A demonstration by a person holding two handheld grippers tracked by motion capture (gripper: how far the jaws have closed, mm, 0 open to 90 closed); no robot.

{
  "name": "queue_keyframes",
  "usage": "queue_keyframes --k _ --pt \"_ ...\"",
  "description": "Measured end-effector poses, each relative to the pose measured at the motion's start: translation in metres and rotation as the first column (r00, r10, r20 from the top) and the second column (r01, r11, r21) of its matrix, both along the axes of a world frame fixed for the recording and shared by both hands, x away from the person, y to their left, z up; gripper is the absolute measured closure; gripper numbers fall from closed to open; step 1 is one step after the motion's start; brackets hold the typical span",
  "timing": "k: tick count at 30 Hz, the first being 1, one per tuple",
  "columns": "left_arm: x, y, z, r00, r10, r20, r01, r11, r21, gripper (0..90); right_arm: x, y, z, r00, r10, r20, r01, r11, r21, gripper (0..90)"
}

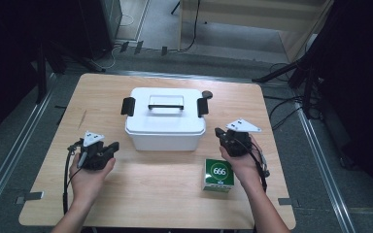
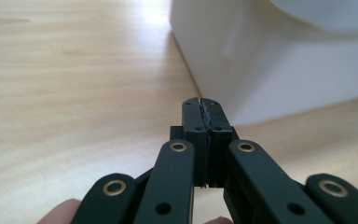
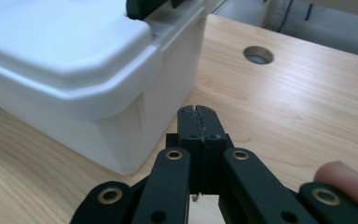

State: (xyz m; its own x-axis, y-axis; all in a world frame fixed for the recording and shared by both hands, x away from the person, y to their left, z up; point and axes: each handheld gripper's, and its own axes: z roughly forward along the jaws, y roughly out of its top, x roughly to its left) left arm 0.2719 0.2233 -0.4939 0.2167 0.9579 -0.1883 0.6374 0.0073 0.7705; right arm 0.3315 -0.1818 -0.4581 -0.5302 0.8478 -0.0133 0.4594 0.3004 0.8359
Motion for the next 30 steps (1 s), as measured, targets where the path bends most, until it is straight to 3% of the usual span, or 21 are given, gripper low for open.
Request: queue_keyframes --k 7,11,15,22,30 --pt "0.035 0.003 0.011 0.9997 0.019 -0.013 -0.019 0.9997 0.013 90.0 0.031 0.011 -0.002 0.9981 0.026 -0.055 -0.027 0.9992 -0.028 90.0" --pt "0.050 -0.007 0.014 0.9996 -0.017 -0.022 0.018 0.9995 0.026 90.0 0.044 0.017 -0.004 0.9966 0.034 -0.074 -0.037 0.9987 -0.036 90.0" --pt "0.060 -0.019 0.013 0.9976 -0.067 -0.020 0.068 0.9965 0.049 90.0 0.047 0.025 -0.004 0.9948 0.072 -0.071 -0.074 0.9971 -0.020 90.0" --pt "0.059 -0.019 0.011 0.9956 -0.093 -0.006 0.094 0.9948 0.040 90.0 0.043 0.028 -0.003 0.9928 0.089 -0.081 -0.090 0.9958 -0.015 90.0" --pt "0.047 -0.013 0.013 0.9946 -0.103 -0.005 0.103 0.9920 0.072 90.0 0.032 0.033 -0.001 0.9877 0.126 -0.093 -0.130 0.9904 -0.046 90.0"
